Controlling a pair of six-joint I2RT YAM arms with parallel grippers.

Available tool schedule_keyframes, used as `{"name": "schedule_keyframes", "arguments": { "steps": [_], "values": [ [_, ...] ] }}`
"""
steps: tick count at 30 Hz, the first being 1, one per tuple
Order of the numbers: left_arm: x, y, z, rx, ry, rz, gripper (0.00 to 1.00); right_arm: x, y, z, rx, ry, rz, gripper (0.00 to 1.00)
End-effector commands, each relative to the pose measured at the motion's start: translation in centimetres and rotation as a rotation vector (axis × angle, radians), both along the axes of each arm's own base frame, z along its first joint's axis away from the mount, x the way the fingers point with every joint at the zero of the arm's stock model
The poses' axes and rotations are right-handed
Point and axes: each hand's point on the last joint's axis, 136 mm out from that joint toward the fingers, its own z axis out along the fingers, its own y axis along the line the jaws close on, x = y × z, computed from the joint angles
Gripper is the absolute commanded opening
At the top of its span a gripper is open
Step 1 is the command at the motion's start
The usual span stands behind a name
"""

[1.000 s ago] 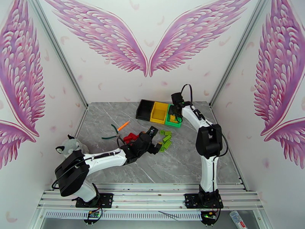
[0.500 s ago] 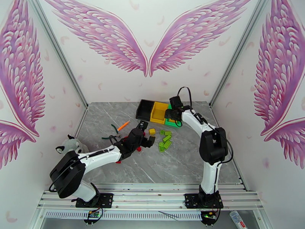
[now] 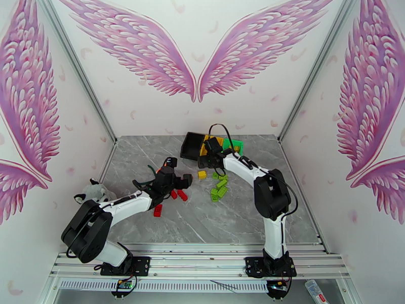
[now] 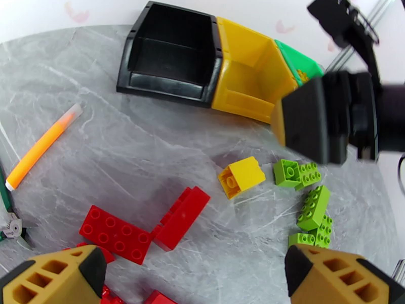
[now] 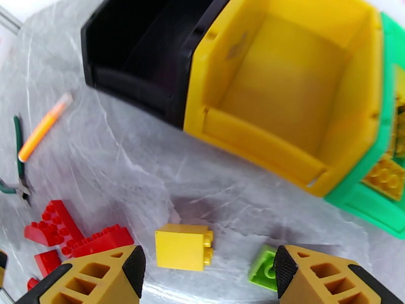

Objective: Sort the legos into containers by color

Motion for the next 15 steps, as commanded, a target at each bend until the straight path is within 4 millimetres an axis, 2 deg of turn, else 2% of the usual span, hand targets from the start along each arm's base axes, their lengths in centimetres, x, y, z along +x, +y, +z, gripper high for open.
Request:
{"name": "schedule_keyframes", "arguments": {
  "steps": [1,7,15],
  "values": [
    [0.0,0.0,0.3,-0.085,0.014,0.003,0.99,-0.5,1.0,-2.3,-0.014,0.038,0.051,0.74],
    [0.0,0.2,0.3,-0.092,0.013,0.006,0.99,-0.9,2.0,-3.9,-0.031,0.057,0.079,0.74],
    [0.0,0.2,0.4,-0.096,0.010,0.003,0.99,-0.7,2.1,-5.9,-0.062,0.091,0.080,0.69]
  ]
}}
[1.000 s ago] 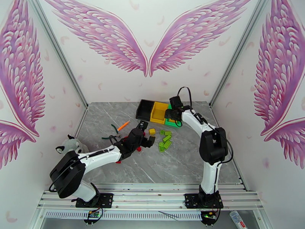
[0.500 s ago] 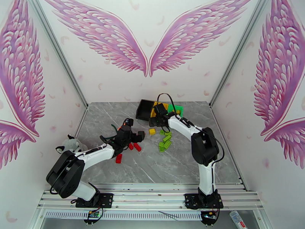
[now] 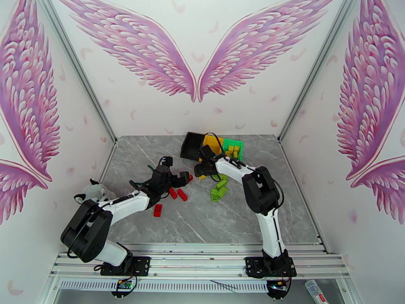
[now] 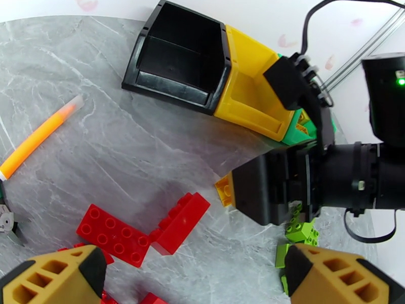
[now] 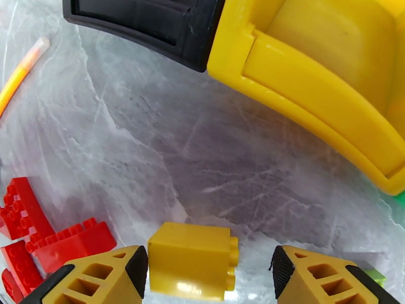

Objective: Sort the legos into containers by color

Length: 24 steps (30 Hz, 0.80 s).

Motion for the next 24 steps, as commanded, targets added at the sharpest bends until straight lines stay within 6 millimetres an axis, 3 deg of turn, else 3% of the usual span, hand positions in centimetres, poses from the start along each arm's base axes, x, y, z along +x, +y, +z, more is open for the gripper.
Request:
{"name": "schedule_keyframes", "arguments": {
  "steps": [1,13,19,24],
  "values": [
    [-0.3,0.1,0.2,-0.013,-0.005,-0.005,0.99,0.0,0.6,-0.7,-0.012,0.010,0.022,0.68],
    [-0.3,-0.1,0.3,-0.014,-0.009,-0.014,0.99,0.0,0.8,-0.2,-0.006,0.002,0.027,0.46],
    [-0.8,-1.4,0.6,0.015,-0.024,-0.060,0.99,0.3,-0.3,2.9,0.012,-0.062,-0.005,0.40],
    [-1.6,-3.7,1.2,0.084,-0.058,-0.125,0.99,0.9,-3.3,6.6,0.056,-0.122,-0.088,0.36]
  ]
}}
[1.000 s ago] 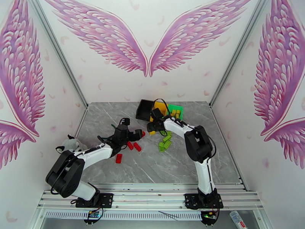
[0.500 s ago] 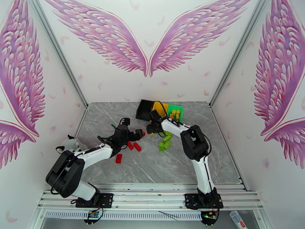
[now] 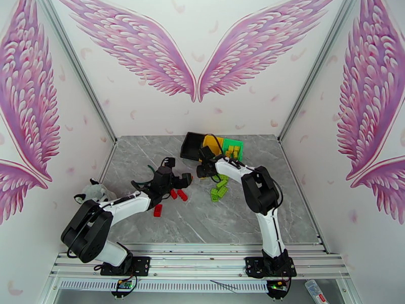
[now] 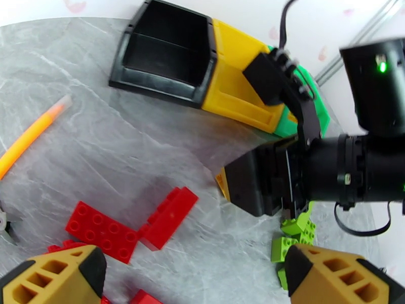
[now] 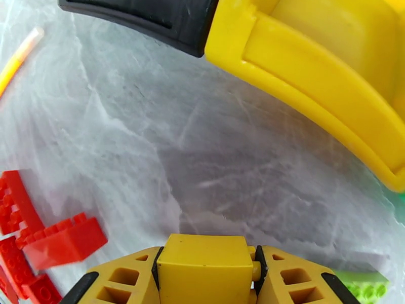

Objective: Sort the legos into containers by color

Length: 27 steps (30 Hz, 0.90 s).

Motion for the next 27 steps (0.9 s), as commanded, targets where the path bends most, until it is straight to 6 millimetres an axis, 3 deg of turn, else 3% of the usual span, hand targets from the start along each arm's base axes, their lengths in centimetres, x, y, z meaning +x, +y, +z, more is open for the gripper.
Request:
{"name": "schedule_keyframes", "arguments": {
  "steps": [1,9,13,21,27],
  "values": [
    [-0.3,-1.7,1.3,0.055,-0.052,-0.054,0.99,1.6,-3.1,5.4,0.063,-0.106,-0.108,0.35],
    [-2.9,-7.1,2.1,0.227,-0.147,-0.213,0.99,3.3,-11.8,9.0,0.129,-0.164,-0.350,0.35],
    [-3.9,-9.0,2.0,0.272,-0.172,-0.271,0.99,4.9,-14.5,9.9,0.130,-0.168,-0.420,0.36],
    [-4.5,-10.0,1.9,0.308,-0.188,-0.301,0.99,8.3,-16.0,10.0,0.073,-0.145,-0.458,0.39],
    [-4.8,-11.1,1.2,0.322,-0.162,-0.334,0.99,9.3,-15.8,10.4,0.046,-0.111,-0.439,0.60]
  ]
}}
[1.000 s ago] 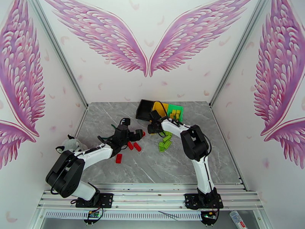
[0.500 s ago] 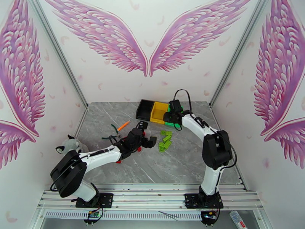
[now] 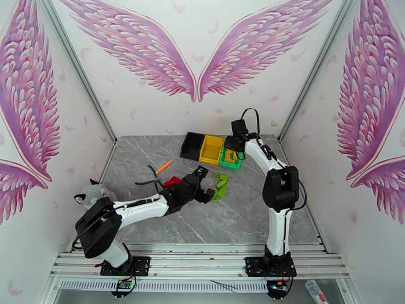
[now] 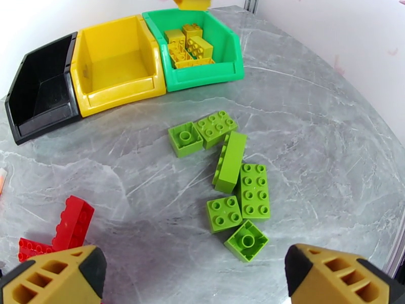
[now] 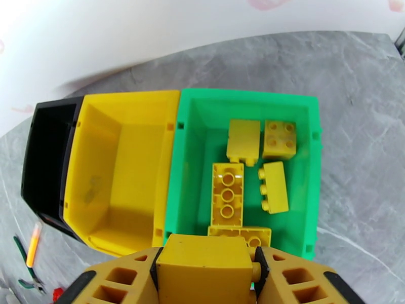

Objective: Sort the legos into containers by color

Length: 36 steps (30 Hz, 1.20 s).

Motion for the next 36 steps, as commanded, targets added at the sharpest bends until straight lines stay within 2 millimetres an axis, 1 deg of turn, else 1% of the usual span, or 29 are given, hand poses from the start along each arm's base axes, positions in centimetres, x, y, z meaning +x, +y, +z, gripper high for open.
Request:
{"name": "schedule_keyframes", "arguments": {
  "steps": [1,3,6,7,8,10,13,15,17,19,20,22,24,26,27,28,30,33,36],
  "values": [
    [0.0,-1.1,0.4,0.022,0.003,-0.020,0.99,-1.3,-0.9,-0.2,-0.026,0.058,-0.014,0.64],
    [-0.1,-1.5,0.0,0.028,0.015,-0.023,0.99,-2.1,-0.7,0.5,0.004,0.037,-0.013,0.69],
    [-0.1,-1.9,-0.5,0.043,0.036,-0.019,0.99,-4.4,-0.3,1.4,0.067,0.007,-0.012,0.73],
    [-0.1,-2.0,-0.8,0.047,0.046,-0.015,0.98,-5.4,-0.2,1.8,0.097,-0.007,-0.011,0.73],
    [-0.1,-2.1,-1.0,0.054,0.056,-0.012,0.98,-6.4,0.1,2.7,0.128,-0.034,-0.009,0.73],
    [-0.1,-2.4,-1.6,0.072,0.074,-0.005,0.97,-8.7,0.4,3.5,0.168,-0.054,-0.008,0.72],
    [-0.1,-3.1,-2.4,0.102,0.101,0.001,0.94,-12.3,0.7,4.4,0.212,-0.069,0.005,0.66],
    [0.0,-3.5,-2.8,0.124,0.117,0.012,0.93,-14.9,0.8,4.1,0.225,-0.056,0.013,0.64],
    [-0.2,-4.1,-3.4,0.156,0.139,0.018,0.92,-17.2,0.7,4.1,0.243,-0.070,0.026,0.64],
    [-0.3,-4.5,-3.8,0.190,0.143,0.028,0.91,-19.1,0.4,4.1,0.242,-0.090,0.037,0.65],
    [-0.2,-5.1,-3.2,0.188,0.133,0.032,0.90,-19.8,0.1,3.9,0.231,-0.097,0.039,0.66],
    [-0.1,-5.4,-3.3,0.202,0.133,0.047,0.90,-21.0,-0.5,3.6,0.216,-0.104,0.031,0.69],
    [-0.2,-5.2,-4.1,0.202,0.139,0.077,0.88,-21.5,-0.3,3.8,0.239,-0.132,0.040,0.70],
    [-0.2,-4.9,-5.3,0.188,0.144,0.115,0.87,-21.7,-0.6,3.2,0.234,-0.149,0.026,0.73],
    [-0.4,-4.2,-6.6,0.203,0.151,0.135,0.87,-21.7,-0.7,2.8,0.231,-0.145,0.022,0.73],
    [-0.4,-3.8,-7.3,0.208,0.150,0.155,0.87,-21.8,-0.6,2.2,0.235,-0.136,0.020,0.74],
    [-0.4,-3.4,-8.3,0.207,0.146,0.188,0.87,-21.8,-0.2,1.2,0.253,-0.114,0.033,0.74],
    [-0.5,-4.0,-8.7,0.198,0.143,0.191,0.87,-21.7,0.0,0.6,0.257,-0.093,0.036,0.74],
    [-0.8,-4.8,-8.8,0.221,0.122,0.187,0.85,-21.8,-0.2,0.7,0.251,-0.098,0.028,0.75]
  ]
}}
